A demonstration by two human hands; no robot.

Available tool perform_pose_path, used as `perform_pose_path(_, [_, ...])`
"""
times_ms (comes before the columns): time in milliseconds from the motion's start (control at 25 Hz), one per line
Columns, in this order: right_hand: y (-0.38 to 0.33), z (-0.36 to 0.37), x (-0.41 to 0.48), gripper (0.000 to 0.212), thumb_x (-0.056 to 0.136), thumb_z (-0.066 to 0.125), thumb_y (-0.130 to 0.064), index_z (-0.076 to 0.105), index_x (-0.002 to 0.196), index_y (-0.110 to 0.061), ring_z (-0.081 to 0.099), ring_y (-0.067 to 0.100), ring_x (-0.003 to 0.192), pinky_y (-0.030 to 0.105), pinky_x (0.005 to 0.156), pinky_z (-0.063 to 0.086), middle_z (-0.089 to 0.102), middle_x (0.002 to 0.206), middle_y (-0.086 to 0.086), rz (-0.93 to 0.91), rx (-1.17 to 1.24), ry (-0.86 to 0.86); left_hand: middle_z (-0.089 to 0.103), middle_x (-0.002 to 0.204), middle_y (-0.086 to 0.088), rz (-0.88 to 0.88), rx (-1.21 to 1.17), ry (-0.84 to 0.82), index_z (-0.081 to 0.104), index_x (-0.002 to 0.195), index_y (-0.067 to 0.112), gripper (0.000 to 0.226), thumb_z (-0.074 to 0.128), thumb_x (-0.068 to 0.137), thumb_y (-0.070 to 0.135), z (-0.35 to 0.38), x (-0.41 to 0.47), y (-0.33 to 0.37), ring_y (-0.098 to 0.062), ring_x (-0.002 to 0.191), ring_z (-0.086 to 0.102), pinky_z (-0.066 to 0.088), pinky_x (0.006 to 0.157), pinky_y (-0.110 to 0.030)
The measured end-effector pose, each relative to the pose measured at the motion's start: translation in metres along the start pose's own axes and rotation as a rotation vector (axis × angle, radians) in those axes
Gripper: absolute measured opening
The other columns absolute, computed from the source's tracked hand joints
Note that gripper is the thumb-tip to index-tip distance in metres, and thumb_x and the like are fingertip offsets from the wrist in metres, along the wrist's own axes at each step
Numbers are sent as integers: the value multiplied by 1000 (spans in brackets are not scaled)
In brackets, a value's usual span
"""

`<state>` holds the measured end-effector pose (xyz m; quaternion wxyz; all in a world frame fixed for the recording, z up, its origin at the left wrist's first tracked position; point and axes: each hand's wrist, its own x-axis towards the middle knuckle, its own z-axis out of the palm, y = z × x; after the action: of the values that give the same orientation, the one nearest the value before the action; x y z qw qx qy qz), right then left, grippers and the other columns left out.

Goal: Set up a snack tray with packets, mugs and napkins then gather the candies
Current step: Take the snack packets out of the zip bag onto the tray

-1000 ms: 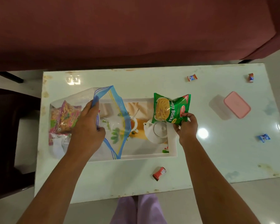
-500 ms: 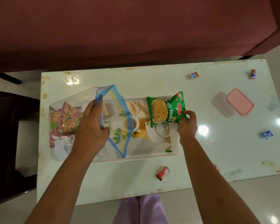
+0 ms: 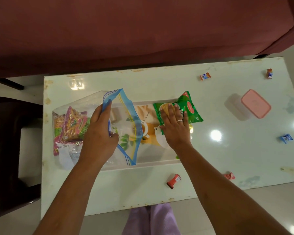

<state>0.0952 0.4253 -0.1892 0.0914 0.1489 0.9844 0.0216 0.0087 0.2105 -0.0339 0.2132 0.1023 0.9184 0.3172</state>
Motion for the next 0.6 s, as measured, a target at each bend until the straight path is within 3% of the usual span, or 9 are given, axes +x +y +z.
perform_pose_path(120, [-13, -4, 8, 67, 96, 42, -42, 12, 151, -18, 4, 34, 147, 49, 115, -1, 9, 160, 11, 76, 102, -71, 26, 148, 2, 7, -10, -10, 17, 147, 32, 88, 61, 80, -6, 2, 0, -2, -18, 128, 38, 46, 78, -22])
perform_pose_path(280, [-25, -22, 12, 68, 97, 39, -40, 5, 151, -16, -5, 34, 147, 51, 117, -2, 0, 160, 12, 158, 198, -189, 24, 151, 5, 4, -34, -20, 20, 145, 36, 88, 59, 81, -9, -1, -3, -4, -8, 125, 35, 43, 71, -10])
perform_pose_path(360, [-34, -46, 14, 62, 99, 36, -33, 8, 151, -16, -4, 32, 147, 48, 118, 2, 1, 160, 12, 235, 362, -154, 26, 151, 6, 12, -42, -15, 26, 143, 37, 84, 57, 81, -9, -6, -5, -6, -4, 125, 33, 46, 74, -12])
perform_pose_path(440, [-53, -83, 7, 51, 99, 38, -21, 25, 148, -13, 19, 28, 144, 36, 116, 17, 24, 156, 11, 253, 688, 37, 33, 147, 8, 39, -70, 6, 36, 138, 40, 80, 56, 79, -11, -14, -9, -9, -9, 127, 38, 49, 84, -20])
perform_pose_path(520, [-80, -122, -10, 38, 94, 41, -11, 51, 131, -8, 49, 20, 123, 23, 103, 34, 55, 134, 10, 103, 997, 209, 40, 137, 14, 55, -125, 31, 44, 130, 42, 77, 54, 77, -13, -24, -16, -15, -9, 116, 48, 49, 76, -13])
perform_pose_path(600, [-113, -146, -23, 33, 87, 43, -8, 63, 113, -6, 62, 25, 101, 31, 90, 46, 67, 111, 12, -172, 1041, 86, 43, 137, 16, 21, -180, 64, 50, 128, 38, 72, 54, 78, -13, -39, -26, -22, -5, 108, 52, 46, 71, -4])
